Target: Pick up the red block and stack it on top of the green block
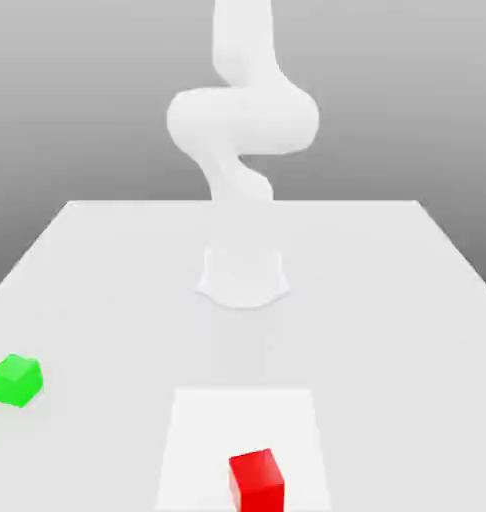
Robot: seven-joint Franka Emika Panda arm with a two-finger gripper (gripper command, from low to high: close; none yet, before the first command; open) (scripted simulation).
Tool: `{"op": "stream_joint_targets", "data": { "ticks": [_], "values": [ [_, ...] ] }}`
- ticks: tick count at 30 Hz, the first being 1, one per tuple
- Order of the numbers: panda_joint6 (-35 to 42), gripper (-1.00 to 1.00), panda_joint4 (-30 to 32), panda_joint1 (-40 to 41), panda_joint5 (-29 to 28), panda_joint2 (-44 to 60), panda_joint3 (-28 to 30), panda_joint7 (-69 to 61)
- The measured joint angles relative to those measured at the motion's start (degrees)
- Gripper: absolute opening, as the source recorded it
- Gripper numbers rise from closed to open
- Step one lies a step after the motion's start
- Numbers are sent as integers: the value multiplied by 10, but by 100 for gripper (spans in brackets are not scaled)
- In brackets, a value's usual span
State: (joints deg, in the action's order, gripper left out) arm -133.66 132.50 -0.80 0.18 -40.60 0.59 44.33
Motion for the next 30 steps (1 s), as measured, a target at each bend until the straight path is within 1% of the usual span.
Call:
{"op": "stream_joint_targets", "data": {
  "ticks": [10,17,25,30],
  "values": [
    [-76,0,29,-25,13,211,18,-65],
    [-128,0,49,-33,21,357,20,-108],
    [-190,0,71,-33,12,522,17,-145],
    [-269,0,60,-28,15,626,10,-152]
  ]
}}
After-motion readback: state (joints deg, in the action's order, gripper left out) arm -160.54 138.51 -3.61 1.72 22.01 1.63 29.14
